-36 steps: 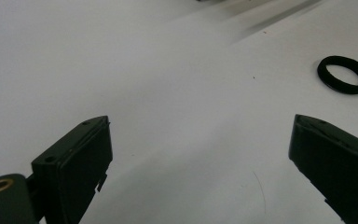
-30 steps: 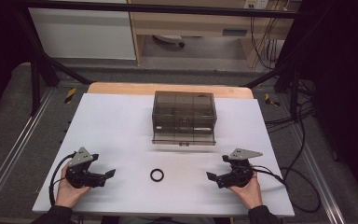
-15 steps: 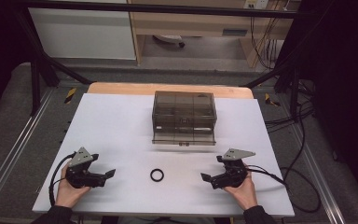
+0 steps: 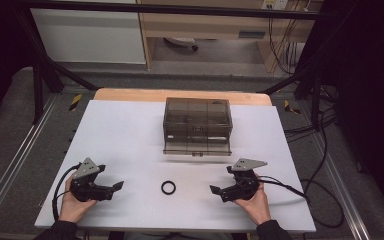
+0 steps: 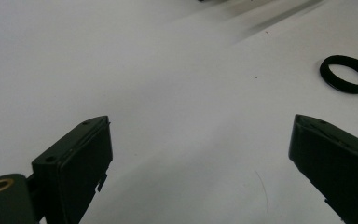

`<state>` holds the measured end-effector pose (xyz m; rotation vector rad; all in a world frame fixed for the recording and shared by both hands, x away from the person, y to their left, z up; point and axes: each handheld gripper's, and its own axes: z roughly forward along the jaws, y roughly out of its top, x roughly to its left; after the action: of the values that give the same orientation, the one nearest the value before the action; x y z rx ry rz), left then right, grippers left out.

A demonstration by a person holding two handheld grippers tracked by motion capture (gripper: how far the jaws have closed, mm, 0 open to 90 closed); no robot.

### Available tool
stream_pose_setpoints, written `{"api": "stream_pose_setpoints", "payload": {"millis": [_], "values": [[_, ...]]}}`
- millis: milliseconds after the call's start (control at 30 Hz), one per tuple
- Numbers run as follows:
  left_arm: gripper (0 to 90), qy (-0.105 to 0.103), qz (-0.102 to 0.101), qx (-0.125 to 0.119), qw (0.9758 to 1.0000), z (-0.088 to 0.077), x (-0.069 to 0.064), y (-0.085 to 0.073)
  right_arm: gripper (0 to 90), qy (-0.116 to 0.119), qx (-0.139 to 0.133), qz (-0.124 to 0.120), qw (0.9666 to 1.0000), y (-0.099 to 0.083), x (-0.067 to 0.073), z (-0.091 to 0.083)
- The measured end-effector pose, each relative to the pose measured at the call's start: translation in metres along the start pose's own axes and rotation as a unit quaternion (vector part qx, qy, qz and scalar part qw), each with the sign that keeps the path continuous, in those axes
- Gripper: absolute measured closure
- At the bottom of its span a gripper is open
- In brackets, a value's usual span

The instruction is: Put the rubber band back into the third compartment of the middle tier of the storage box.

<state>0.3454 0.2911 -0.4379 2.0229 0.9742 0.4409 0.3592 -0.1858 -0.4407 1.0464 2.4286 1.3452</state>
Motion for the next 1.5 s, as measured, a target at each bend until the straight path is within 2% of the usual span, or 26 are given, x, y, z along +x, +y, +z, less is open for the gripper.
{"api": "stream_pose_setpoints", "payload": {"millis": [467,1500], "values": [[5.6,0.001,0.0,0.0,1.0,0.0,0.0,0.0,1.4,0.009,0.002,0.005,0.9999,0.009,0.009,0.012],[5.7,0.001,-0.002,0.001,1.0,0.0,0.001,0.0,2.1,0.029,0.016,-0.013,0.9993,0.031,0.038,0.053]]}}
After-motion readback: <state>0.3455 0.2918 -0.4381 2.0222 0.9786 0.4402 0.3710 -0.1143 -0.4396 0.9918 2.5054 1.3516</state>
